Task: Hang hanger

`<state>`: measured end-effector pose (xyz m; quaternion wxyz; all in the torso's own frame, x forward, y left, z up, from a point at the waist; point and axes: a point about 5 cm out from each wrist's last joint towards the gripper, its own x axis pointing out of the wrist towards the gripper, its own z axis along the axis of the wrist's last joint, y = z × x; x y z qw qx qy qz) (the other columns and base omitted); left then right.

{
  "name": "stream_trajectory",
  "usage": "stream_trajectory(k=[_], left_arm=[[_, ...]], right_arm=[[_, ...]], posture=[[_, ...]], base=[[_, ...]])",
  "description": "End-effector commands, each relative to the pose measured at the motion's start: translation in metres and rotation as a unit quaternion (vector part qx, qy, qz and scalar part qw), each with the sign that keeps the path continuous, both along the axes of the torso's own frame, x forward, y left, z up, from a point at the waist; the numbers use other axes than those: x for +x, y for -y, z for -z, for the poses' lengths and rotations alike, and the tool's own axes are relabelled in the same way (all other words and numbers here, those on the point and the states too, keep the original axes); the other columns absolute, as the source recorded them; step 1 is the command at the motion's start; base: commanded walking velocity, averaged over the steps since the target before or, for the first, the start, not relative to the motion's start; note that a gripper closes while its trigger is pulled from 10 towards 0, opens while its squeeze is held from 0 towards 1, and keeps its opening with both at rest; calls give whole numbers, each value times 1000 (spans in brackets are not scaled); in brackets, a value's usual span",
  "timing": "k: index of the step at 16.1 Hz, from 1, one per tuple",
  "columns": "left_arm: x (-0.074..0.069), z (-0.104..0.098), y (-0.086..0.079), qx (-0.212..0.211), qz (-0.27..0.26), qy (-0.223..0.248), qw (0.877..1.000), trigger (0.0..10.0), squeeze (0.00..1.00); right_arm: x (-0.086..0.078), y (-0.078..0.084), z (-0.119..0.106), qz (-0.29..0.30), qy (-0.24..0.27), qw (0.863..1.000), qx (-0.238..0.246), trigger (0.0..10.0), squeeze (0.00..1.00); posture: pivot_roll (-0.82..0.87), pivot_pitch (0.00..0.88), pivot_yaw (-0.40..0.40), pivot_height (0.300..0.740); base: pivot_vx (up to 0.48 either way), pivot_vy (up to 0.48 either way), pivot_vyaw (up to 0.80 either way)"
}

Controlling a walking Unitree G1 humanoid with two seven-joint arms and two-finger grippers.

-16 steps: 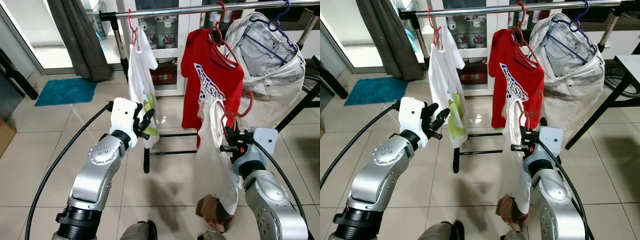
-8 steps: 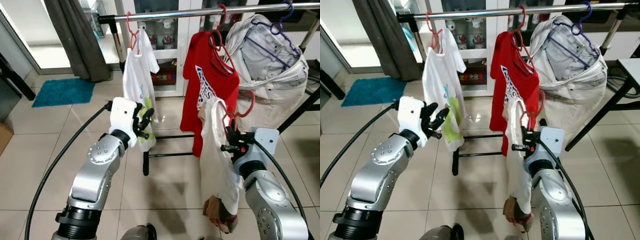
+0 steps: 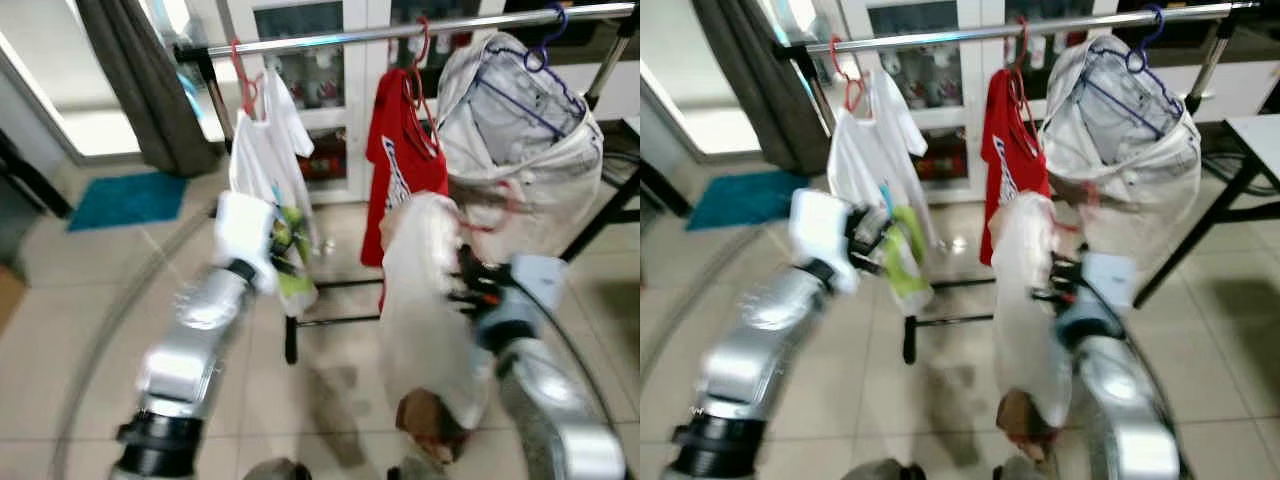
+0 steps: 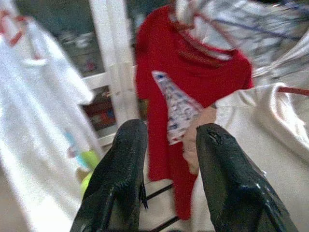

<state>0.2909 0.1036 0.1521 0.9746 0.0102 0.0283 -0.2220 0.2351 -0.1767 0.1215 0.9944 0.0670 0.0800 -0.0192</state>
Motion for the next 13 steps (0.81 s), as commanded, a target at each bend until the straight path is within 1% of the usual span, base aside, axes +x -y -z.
stream_trajectory(k=[1, 8, 13], left_arm=[[2, -3, -11, 8, -16, 6, 1000, 10000, 0], [2, -3, -10, 8, -8, 6, 1000, 10000, 0], [1, -1, -11, 13, 1, 5, 1000, 10000, 0]], right_arm=[[2, -8, -7, -11, 19, 1000, 8, 10000, 0], [1, -7, -5, -7, 19, 1000, 10, 10000, 0], [-2, -8, -4, 1, 22, 1000, 9, 10000, 0]], posture=[[-16, 93, 95, 740], [-13, 81, 104, 740], [-13, 44, 128, 740]], base=[[368, 0, 0], [377, 0, 0], [376, 0, 0]])
